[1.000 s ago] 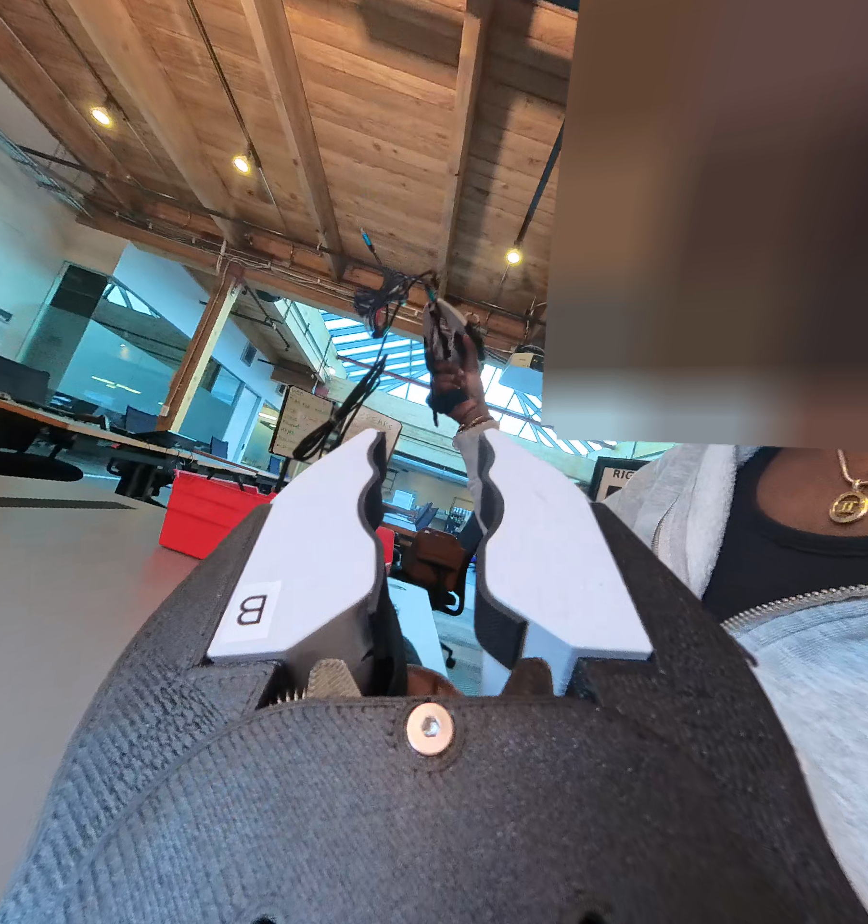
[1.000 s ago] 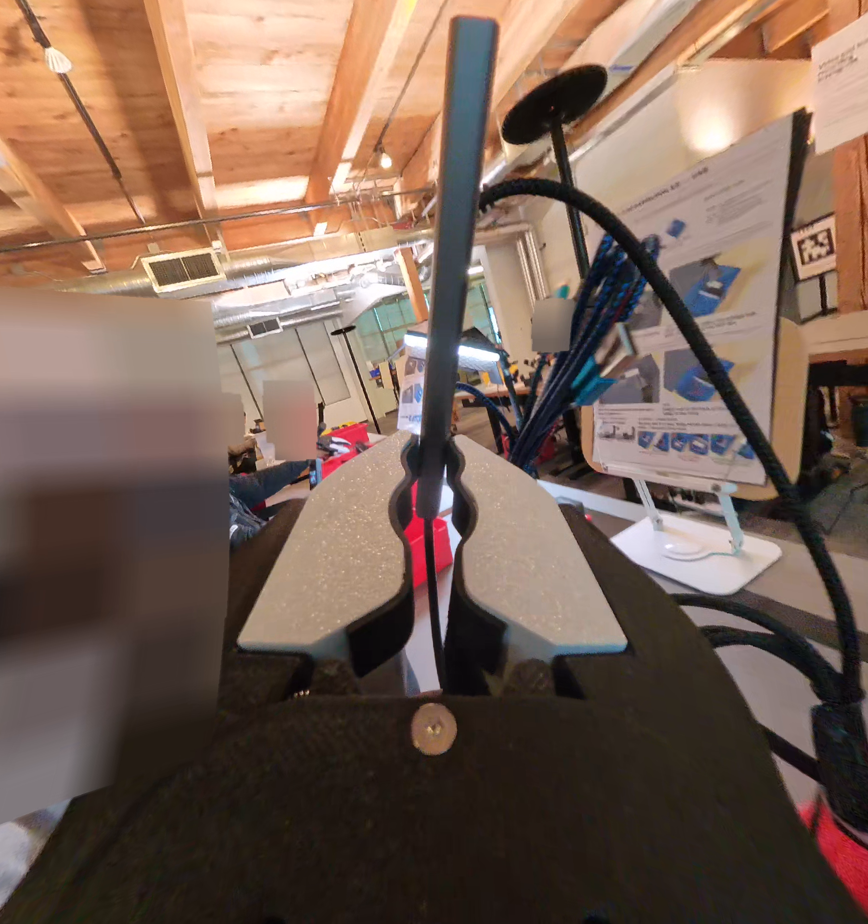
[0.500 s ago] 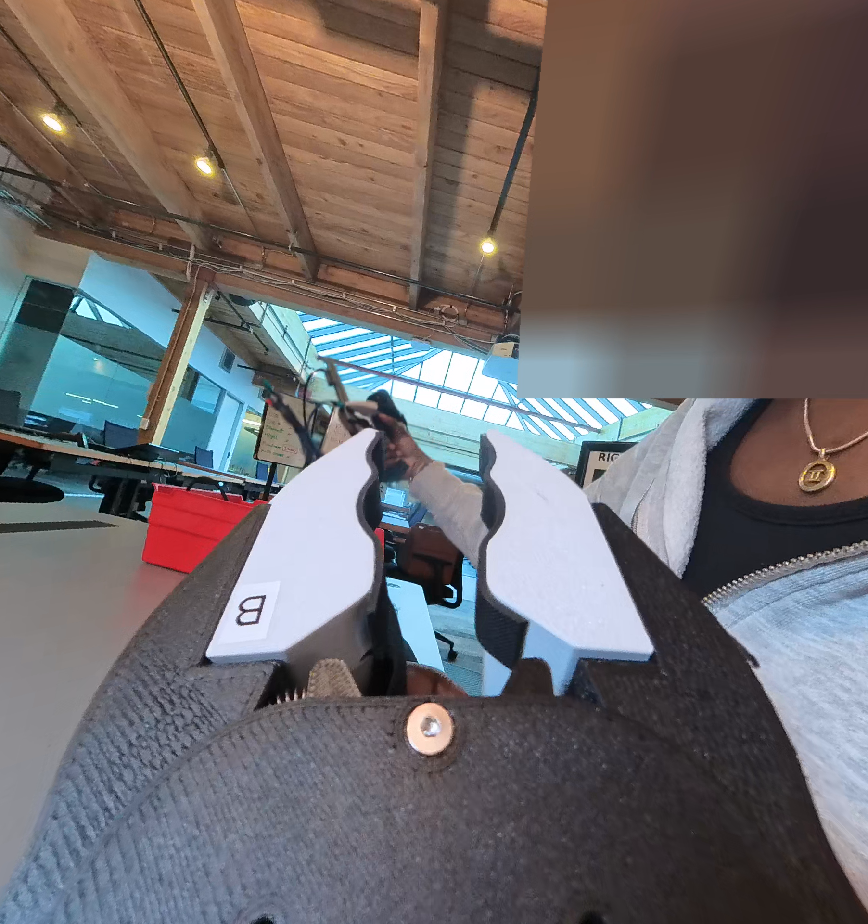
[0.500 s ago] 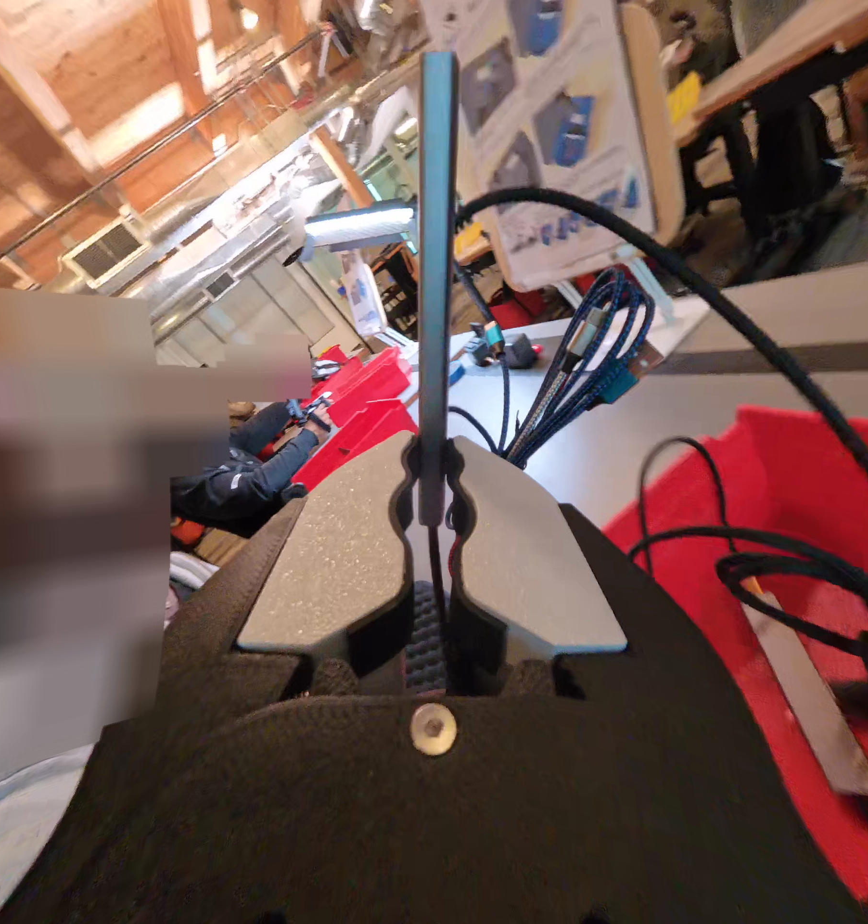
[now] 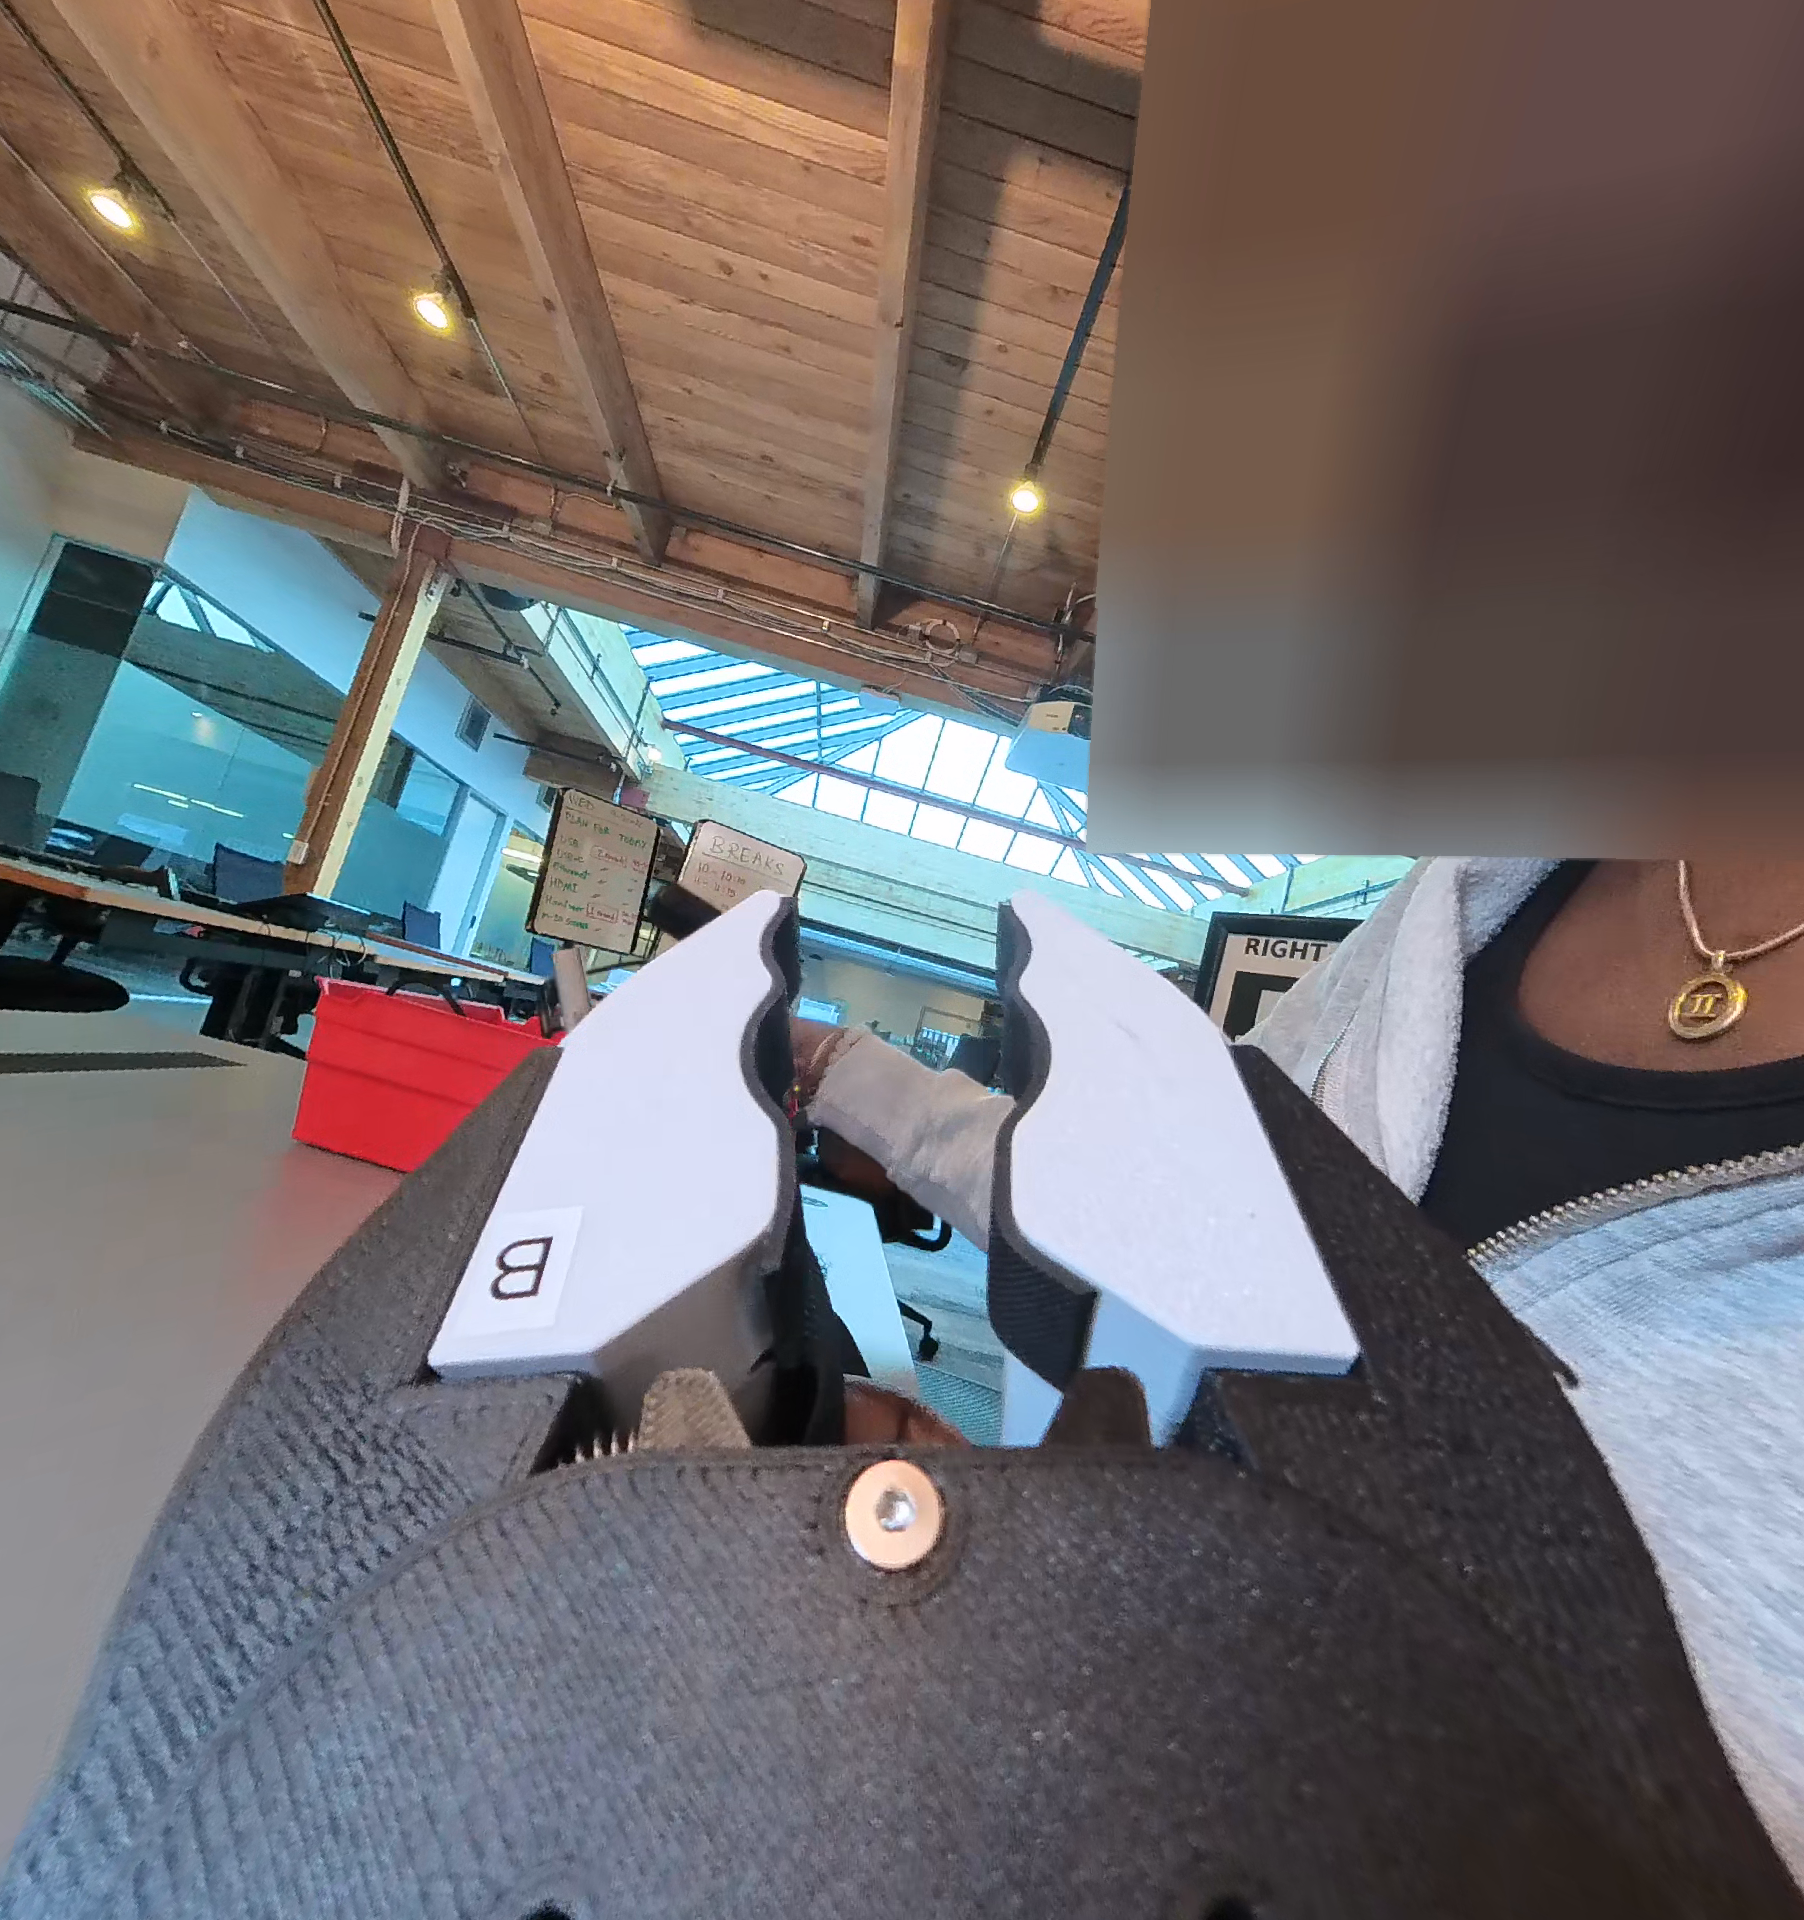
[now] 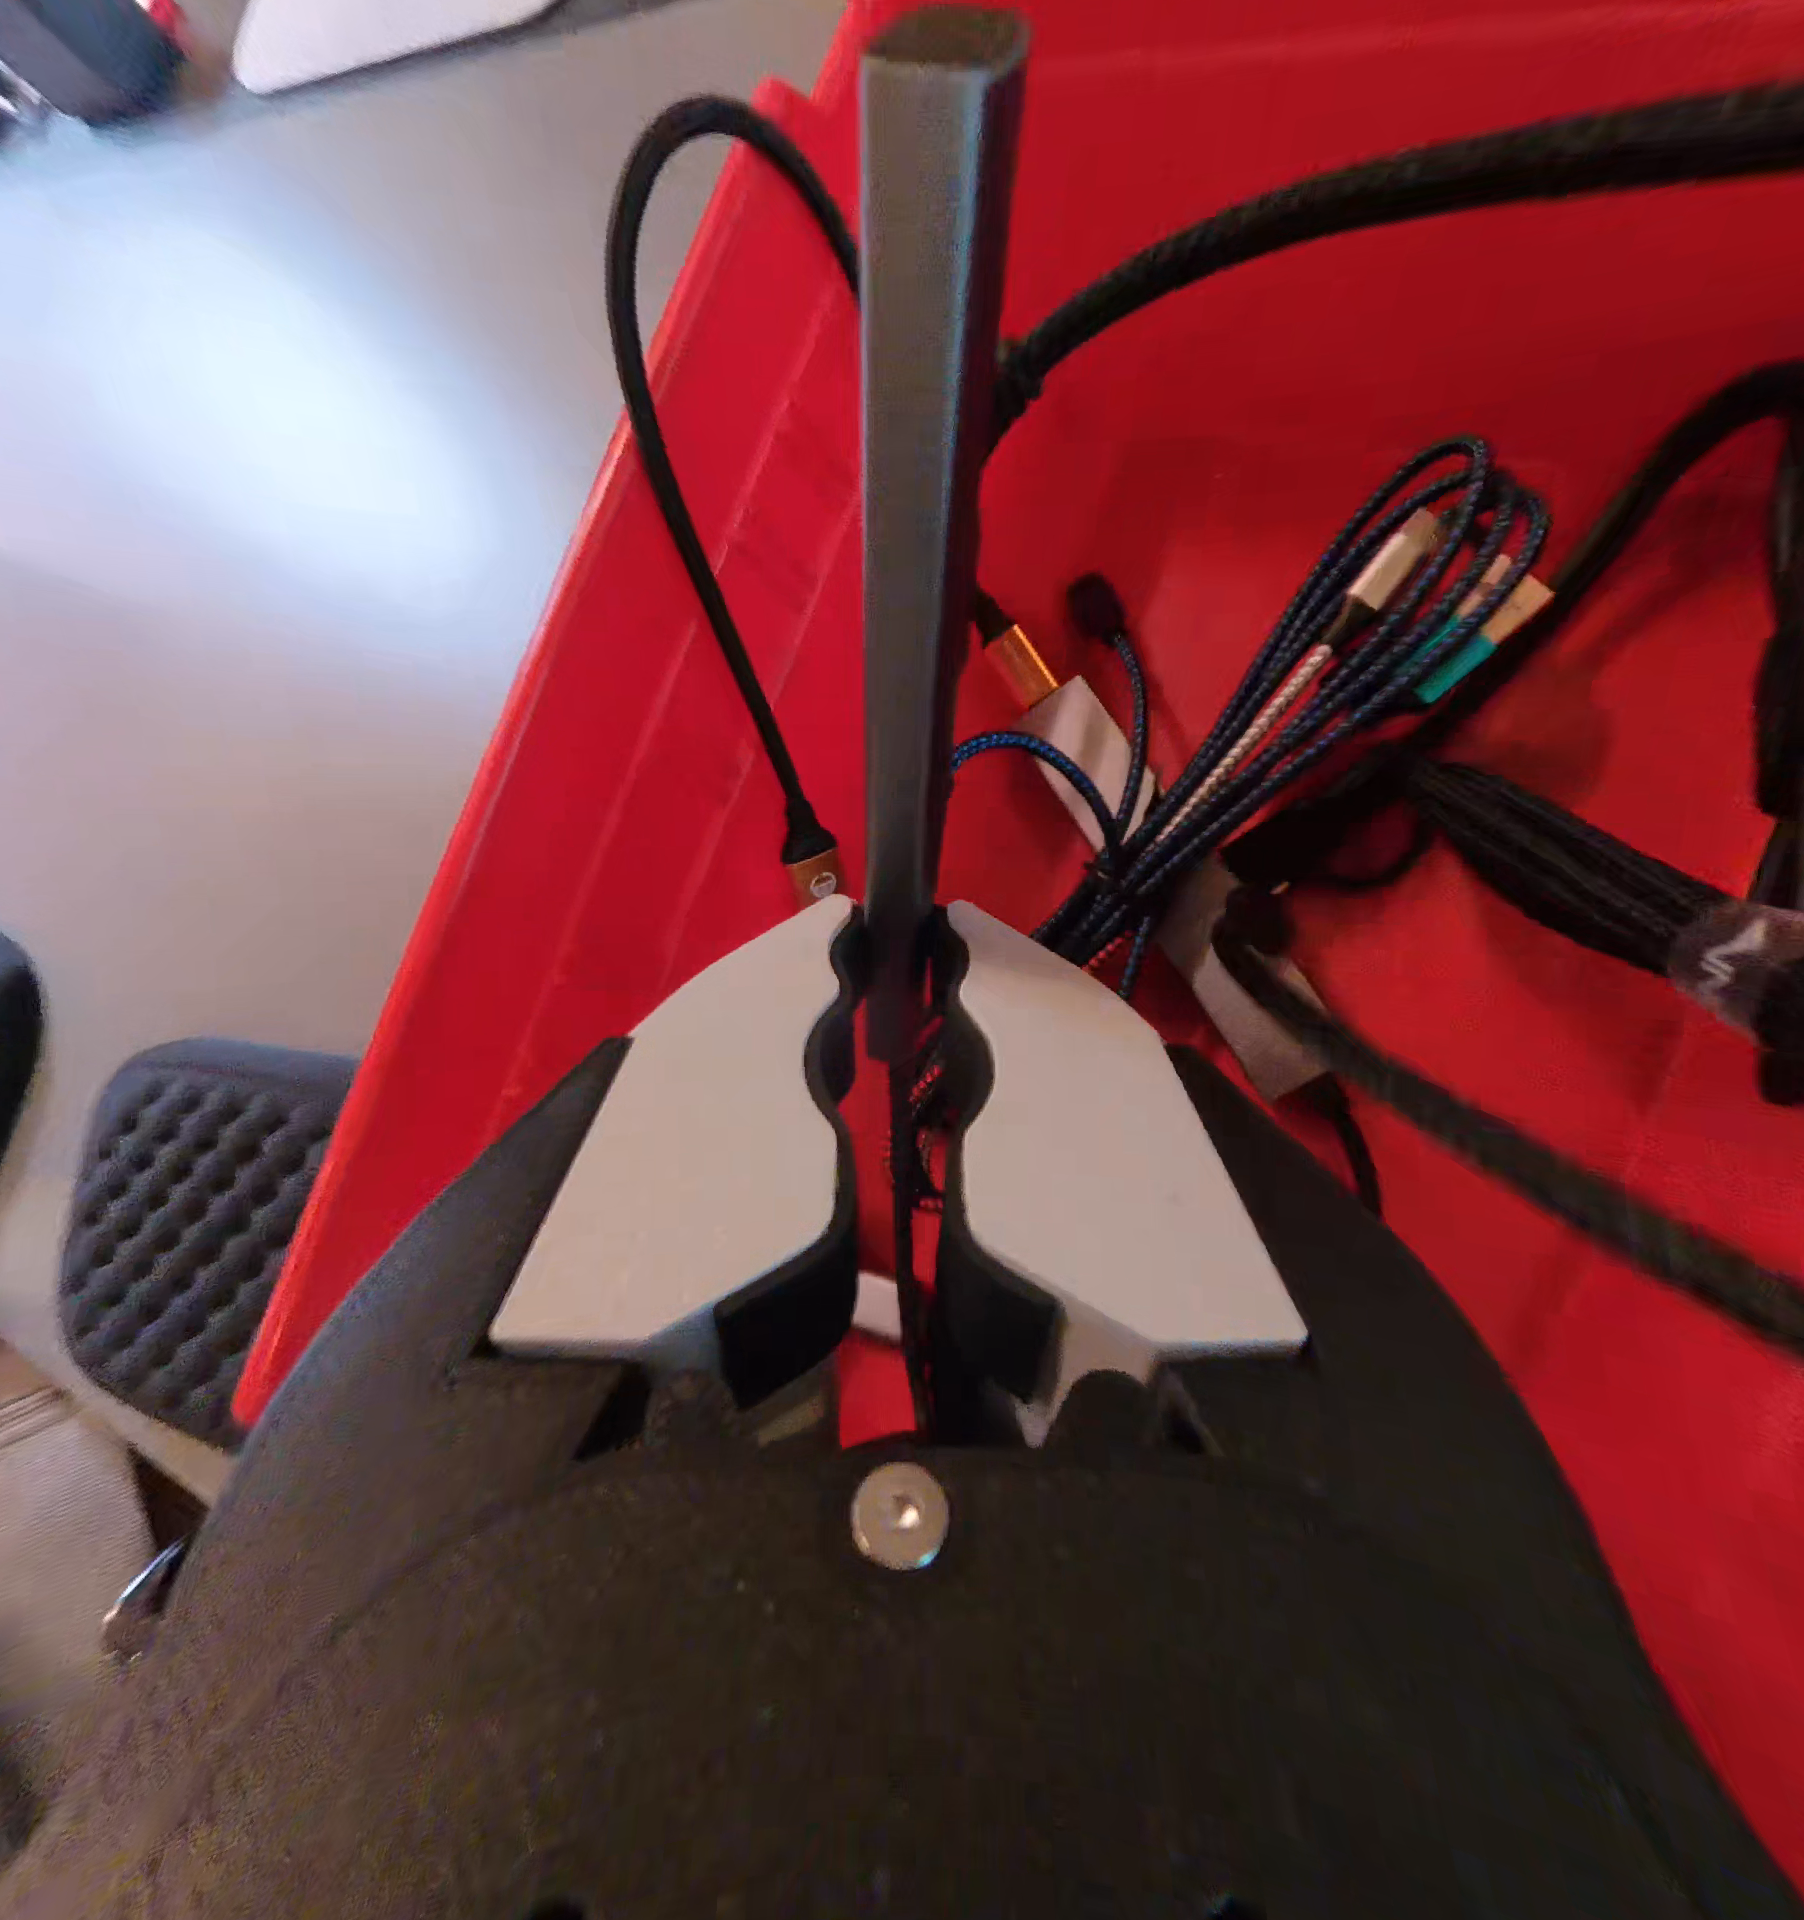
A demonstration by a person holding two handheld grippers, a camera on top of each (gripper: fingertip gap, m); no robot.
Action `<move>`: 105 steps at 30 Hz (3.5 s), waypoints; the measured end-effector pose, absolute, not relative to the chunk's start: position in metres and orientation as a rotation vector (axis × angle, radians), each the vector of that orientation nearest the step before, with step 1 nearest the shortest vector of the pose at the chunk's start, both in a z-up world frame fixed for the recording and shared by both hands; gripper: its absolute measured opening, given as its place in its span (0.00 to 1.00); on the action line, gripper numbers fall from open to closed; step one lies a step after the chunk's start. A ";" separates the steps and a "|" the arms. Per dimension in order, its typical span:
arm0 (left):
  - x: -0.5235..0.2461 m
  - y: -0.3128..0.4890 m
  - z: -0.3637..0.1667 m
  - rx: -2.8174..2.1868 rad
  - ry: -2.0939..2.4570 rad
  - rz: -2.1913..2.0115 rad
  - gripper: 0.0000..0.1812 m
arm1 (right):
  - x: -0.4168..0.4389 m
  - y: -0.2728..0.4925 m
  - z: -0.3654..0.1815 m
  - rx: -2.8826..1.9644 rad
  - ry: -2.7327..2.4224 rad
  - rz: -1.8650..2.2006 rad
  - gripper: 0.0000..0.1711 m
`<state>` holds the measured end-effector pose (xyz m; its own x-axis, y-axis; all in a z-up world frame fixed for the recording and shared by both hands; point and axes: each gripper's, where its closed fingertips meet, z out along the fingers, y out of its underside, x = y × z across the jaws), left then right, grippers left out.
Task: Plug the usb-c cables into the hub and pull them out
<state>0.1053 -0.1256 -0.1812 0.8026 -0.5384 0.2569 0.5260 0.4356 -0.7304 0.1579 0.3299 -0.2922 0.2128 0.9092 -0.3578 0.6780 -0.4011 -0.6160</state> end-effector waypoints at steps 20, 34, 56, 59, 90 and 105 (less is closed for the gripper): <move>0.106 -0.124 -0.182 -0.917 0.010 -0.641 0.20 | 0.189 0.250 -0.201 -1.720 -0.916 0.876 0.43; 0.107 -0.122 -0.182 -0.925 0.007 -0.640 0.20 | 0.151 0.219 -0.297 -1.802 -1.386 0.247 0.07; 0.123 -0.128 -0.181 -0.923 0.116 -0.589 0.20 | -0.021 0.003 -0.296 -1.512 -1.677 0.646 0.11; 0.131 -0.130 -0.180 -0.919 0.163 -0.588 0.20 | -0.041 -0.042 -0.296 -1.455 -1.816 0.724 0.14; 0.148 -0.141 -0.181 -0.897 0.313 -0.493 0.19 | -0.105 -0.233 -0.293 -0.822 -1.997 1.110 0.16; 0.027 -0.292 -0.083 -1.006 -0.121 0.466 0.21 | -0.065 -0.235 -0.205 -0.781 -1.450 1.704 0.33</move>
<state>0.0267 -0.2918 -0.0829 0.8957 0.4301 -0.1133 -0.3201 0.4466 -0.8355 -0.0655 -0.2354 -0.2055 -0.5303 0.8476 0.0199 -0.1556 -0.0743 -0.9850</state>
